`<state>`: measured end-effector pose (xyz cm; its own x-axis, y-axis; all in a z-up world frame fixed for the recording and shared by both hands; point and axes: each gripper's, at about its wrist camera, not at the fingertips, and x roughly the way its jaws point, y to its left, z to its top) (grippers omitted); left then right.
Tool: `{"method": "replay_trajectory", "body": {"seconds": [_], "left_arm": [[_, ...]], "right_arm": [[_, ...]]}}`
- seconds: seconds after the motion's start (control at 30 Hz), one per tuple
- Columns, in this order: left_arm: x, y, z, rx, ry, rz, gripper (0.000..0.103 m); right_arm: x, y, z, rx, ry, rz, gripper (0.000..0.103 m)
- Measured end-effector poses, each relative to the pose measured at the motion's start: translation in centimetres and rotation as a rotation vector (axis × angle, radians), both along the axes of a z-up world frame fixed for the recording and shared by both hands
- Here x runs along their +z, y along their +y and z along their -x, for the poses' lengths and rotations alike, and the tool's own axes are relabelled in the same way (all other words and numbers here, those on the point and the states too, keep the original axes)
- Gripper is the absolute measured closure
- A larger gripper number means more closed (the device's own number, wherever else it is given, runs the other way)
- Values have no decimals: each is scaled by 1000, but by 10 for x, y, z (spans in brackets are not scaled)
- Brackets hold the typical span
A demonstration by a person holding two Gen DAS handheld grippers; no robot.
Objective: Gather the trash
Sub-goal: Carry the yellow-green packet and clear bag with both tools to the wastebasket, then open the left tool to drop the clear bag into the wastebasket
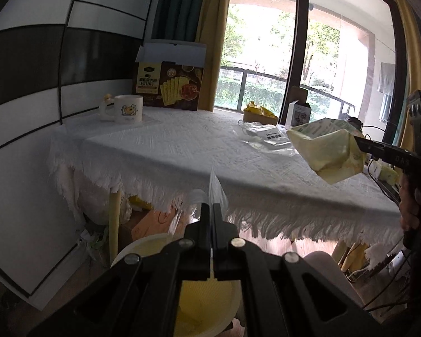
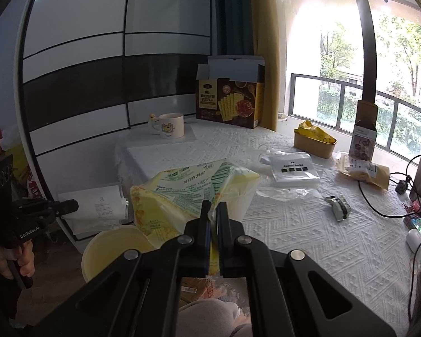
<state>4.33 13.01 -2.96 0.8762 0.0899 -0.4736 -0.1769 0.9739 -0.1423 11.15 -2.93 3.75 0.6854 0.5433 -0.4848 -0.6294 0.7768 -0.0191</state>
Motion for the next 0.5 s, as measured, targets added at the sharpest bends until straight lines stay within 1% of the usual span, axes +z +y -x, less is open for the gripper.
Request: {"method": "replay_trajectory", "body": {"seconds": [0.23,0.43,0.5], "left_arm": [[-24,13,3,26,57,36,103],[-51,20,-3,28,159,59,103],[-60,23,-5,42,190,72,103]], "right_arm": [[-10,21,-3,33,18,20,99],[-21,38,-6,60,41,34,99],[-25,44,-6,71,48,41,99]]}}
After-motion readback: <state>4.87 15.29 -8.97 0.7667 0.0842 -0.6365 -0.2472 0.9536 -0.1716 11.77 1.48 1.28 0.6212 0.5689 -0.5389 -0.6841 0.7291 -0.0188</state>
